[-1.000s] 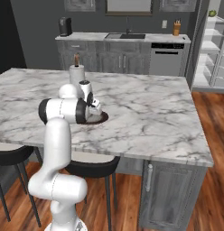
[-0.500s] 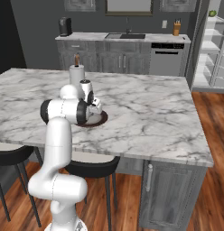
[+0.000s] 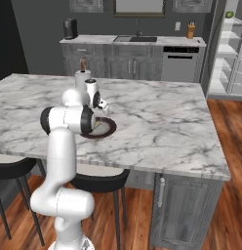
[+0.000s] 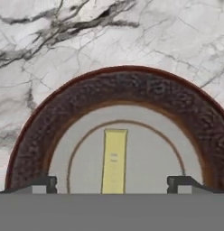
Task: Retrieve the butter from the fridge and place it on a plate on the dining table. Then retrieve the butter knife by the fridge and place it near the plate.
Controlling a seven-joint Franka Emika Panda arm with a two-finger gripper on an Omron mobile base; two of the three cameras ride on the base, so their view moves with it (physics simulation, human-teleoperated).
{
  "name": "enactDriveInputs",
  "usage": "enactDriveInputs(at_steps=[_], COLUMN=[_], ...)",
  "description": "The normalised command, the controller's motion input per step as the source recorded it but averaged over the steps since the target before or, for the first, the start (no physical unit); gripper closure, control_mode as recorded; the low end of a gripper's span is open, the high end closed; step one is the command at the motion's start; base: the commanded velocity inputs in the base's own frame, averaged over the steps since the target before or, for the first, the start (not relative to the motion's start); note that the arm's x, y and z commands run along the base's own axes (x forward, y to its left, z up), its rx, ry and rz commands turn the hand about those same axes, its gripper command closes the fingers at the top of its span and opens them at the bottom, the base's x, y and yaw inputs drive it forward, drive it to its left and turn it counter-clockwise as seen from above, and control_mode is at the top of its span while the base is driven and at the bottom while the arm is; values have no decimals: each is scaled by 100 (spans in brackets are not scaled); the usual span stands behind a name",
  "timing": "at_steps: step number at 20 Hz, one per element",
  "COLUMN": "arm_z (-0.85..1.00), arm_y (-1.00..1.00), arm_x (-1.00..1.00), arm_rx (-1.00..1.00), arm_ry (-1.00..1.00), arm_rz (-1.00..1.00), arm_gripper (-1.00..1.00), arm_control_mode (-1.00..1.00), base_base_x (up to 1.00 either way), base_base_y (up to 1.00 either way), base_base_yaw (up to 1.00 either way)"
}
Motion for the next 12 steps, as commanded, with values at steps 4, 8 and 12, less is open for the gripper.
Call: enactDriveInputs(at_steps=[4,8,12], arm_z=[100,98,96], arm_y=[-4,-13,-13], arm_x=[-63,-86,-91], arm_rx=[0,0,0], arm_ry=[-10,-18,-14], arm_rz=[0,0,0], arm_gripper=[-100,-100,-100], arm_control_mode=[-100,-100,-100], base_base_x=[0,0,0], base_base_y=[0,0,0], base_base_yaw=[0,0,0])
